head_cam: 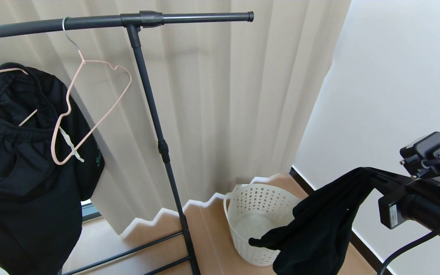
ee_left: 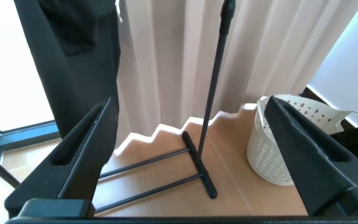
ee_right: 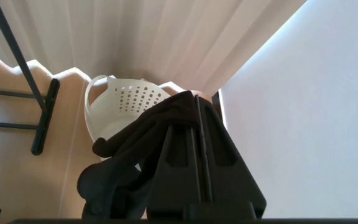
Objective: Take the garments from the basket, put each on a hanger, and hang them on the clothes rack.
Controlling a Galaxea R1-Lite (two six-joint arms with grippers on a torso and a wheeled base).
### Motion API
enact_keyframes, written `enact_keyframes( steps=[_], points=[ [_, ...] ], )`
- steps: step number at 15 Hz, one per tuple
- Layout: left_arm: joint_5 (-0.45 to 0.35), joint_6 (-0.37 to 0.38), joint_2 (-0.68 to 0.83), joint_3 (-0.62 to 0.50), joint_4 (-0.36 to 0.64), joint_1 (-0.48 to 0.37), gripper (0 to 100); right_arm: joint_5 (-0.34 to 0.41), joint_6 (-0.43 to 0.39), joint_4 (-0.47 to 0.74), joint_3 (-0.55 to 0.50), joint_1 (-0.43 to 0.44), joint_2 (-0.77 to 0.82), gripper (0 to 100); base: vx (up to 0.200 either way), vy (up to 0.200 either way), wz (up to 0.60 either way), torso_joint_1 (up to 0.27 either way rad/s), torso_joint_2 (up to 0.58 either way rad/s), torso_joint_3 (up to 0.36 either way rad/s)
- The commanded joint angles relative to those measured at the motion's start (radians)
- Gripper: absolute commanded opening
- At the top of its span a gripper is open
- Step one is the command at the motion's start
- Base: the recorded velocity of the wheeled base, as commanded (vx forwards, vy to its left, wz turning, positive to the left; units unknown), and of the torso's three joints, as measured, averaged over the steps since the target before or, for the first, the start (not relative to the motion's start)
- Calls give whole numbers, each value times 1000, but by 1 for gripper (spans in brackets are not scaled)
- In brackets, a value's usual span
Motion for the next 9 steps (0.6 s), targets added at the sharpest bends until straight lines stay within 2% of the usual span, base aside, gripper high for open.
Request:
enact_keyframes(
  steps=[1, 9],
  points=[
    [0, -1, 1, 0, 0, 0, 100, 0, -1, 0, 2, 1, 0, 0, 0, 0, 0, 212, -535, -334],
    [2, -1, 1, 0, 0, 0, 100, 1, -1, 1, 5, 1, 6, 0, 0, 0, 0, 244, -578, -341]
  ],
)
